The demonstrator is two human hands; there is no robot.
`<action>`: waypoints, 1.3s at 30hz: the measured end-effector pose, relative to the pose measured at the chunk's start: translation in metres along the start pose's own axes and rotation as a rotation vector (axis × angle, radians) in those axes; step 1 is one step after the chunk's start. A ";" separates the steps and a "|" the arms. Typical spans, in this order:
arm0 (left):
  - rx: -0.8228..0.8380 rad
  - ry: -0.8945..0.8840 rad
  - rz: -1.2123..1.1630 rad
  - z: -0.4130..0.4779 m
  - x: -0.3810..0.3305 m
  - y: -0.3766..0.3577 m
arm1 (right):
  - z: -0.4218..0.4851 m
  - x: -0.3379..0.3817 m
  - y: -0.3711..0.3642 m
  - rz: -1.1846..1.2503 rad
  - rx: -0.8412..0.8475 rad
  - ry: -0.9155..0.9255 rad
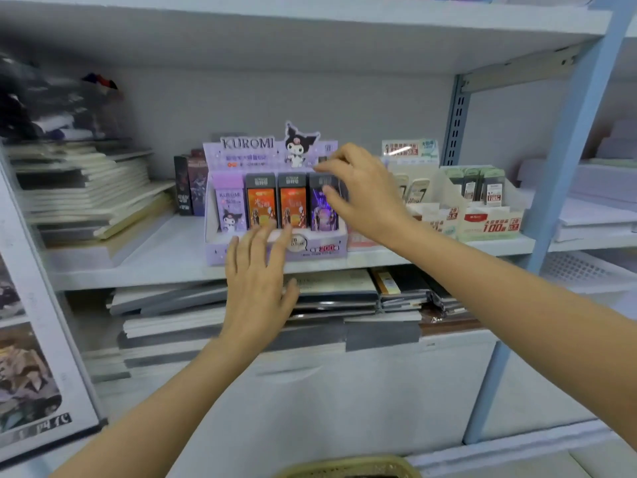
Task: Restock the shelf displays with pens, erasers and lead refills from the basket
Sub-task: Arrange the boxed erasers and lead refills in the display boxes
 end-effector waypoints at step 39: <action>1.129 0.243 -0.222 -0.423 0.001 -0.202 | -0.523 0.027 -0.278 0.681 1.574 -0.924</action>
Point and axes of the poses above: each hand's wrist, its own z-axis towards the middle knuckle, its own y-axis out of the back of the hand, x = y × z, the point moved 5 cm from there along z, towards the middle knuckle, and after that the axes turned 6 degrees about z, right-handed, at the moved point
